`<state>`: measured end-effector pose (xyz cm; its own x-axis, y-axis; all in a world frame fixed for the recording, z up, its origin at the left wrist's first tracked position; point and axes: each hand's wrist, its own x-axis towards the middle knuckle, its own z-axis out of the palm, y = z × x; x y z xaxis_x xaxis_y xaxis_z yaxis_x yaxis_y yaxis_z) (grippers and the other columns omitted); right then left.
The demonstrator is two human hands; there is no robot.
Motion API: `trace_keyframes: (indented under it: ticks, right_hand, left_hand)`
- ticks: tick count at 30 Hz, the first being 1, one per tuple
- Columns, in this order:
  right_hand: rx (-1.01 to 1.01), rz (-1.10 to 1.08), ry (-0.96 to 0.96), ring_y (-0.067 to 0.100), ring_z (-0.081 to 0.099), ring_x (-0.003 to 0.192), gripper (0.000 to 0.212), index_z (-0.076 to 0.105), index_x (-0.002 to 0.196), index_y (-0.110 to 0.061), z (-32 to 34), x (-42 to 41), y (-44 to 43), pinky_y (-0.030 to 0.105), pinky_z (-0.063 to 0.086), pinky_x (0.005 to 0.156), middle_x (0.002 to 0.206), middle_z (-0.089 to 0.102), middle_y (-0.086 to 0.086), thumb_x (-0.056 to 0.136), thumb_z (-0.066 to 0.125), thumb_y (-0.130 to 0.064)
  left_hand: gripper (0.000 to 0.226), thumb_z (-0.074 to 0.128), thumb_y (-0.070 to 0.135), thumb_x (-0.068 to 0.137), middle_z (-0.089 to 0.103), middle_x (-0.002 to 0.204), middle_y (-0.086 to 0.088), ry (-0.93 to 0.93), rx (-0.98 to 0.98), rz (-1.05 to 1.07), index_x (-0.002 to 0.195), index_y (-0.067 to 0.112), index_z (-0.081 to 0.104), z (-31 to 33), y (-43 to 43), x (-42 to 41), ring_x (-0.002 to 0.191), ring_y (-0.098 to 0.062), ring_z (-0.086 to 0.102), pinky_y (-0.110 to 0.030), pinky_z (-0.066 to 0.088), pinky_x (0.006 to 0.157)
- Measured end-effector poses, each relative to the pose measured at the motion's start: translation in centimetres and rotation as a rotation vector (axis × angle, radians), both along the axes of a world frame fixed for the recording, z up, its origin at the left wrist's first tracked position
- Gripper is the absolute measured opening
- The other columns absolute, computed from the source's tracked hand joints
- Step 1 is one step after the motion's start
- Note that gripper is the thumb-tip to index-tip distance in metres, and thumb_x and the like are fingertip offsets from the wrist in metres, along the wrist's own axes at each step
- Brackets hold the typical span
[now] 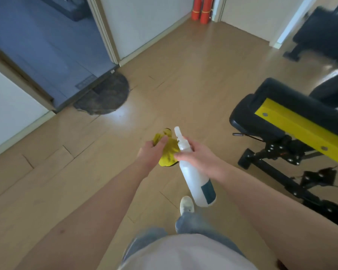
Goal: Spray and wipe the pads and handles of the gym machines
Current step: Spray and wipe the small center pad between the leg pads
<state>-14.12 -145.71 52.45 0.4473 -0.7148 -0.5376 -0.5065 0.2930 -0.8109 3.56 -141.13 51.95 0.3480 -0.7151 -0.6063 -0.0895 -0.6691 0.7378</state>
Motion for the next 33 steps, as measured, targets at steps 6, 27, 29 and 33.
trace_keyframes:
  ticks: [6,27,29,33]
  right_hand:
    - [-0.031,0.052,-0.006,0.009,0.071,0.091,0.044,0.063,0.128,-0.039,1.8,3.9,-15.0,0.024,0.05,0.075,0.098,0.074,-0.013,0.089,0.077,-0.023]
    - [-0.009,-0.5,0.061,0.012,0.071,0.096,0.063,0.056,0.143,-0.049,1.3,6.2,-54.5,0.034,0.06,0.083,0.11,0.074,-0.01,0.086,0.077,-0.033]
    - [-0.001,-0.591,0.073,0.012,0.07,0.095,0.065,0.054,0.146,-0.045,0.9,3.0,-56.5,0.032,0.059,0.078,0.111,0.071,-0.009,0.087,0.075,-0.029]
    - [0.036,-0.737,0.039,0.011,0.066,0.095,0.058,0.052,0.144,-0.039,-0.4,-5.1,-60.2,0.026,0.055,0.072,0.109,0.067,-0.009,0.092,0.073,-0.024]
  left_hand:
    - [0.058,0.057,0.061,0.055,0.075,0.103,-0.003,0.029,-0.051,0.059,0.098,0.024,0.068,1.4,-12.6,4.2,0.095,-0.029,0.073,-0.05,0.056,0.097]
    - [0.009,0.071,0.03,0.093,0.061,0.062,0.021,-0.119,-0.203,-0.859,0.085,0.033,0.067,2.9,-62.6,7.0,0.059,0.003,0.056,-0.015,0.041,0.055]
    - [0.009,0.071,0.041,0.088,0.067,0.067,0.015,-0.115,-0.185,-0.951,0.086,0.033,0.068,2.6,-65.7,3.5,0.061,-0.005,0.063,-0.025,0.052,0.059]
    - [0.01,0.071,0.039,0.089,0.063,0.067,0.01,-0.125,-0.162,-1.092,0.084,0.03,0.068,2.1,-71.4,-5.7,0.061,-0.009,0.061,-0.029,0.05,0.055]
